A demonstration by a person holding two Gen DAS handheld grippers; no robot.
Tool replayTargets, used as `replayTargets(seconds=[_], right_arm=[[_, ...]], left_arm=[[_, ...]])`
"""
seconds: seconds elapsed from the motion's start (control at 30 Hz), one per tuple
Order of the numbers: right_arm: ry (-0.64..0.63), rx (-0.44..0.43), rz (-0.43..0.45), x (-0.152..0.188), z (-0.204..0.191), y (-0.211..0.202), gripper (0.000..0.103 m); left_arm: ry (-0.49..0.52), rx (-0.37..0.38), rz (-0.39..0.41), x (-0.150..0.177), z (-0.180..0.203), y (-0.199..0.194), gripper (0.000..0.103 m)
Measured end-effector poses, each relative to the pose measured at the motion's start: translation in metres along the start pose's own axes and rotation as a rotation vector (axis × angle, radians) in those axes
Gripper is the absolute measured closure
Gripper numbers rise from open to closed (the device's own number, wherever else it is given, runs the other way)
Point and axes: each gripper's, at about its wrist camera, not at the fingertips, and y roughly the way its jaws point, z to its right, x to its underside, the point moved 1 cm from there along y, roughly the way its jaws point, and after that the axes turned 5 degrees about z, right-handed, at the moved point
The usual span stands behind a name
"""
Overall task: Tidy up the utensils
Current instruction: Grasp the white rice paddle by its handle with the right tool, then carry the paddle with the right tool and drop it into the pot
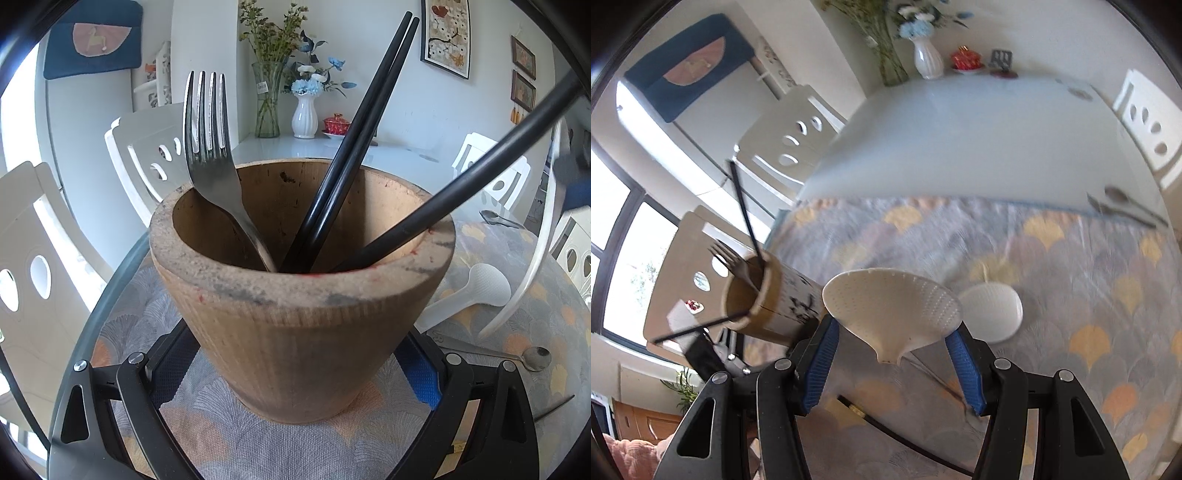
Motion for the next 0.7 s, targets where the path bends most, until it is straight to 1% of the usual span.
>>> replayTargets(seconds=[0.27, 0.4, 0.5, 0.6, 0.7], right_arm=[[-0.041, -0.034, 0.074, -0.028, -0.032, -0.03, 0.045], [-0.035, -0.089, 0.106, -0.044, -0.048, -0.048, 0.045], [-0.031, -0.161, 0.148, -0.056, -0.063, -0.066, 0.045], [-0.075, -0.187, 0.187, -0.067, -0.086, -0.081, 0.045], [-0.131, -0.19, 0.199, -0.072, -0.105, -0.084, 0.045]], left_arm=[[0.008, -0.002, 0.014, 0.001, 0.002, -0.003, 0.006], [0.013, -0.004, 0.017, 0.002, 0.004, -0.004, 0.006], [0.011, -0.004, 0.02, 0.002, 0.004, -0.005, 0.006], [0.011, -0.002, 0.023, 0.003, 0.004, -0.005, 0.006], [0.01, 0.0, 0.024, 0.004, 0.004, -0.006, 0.006]])
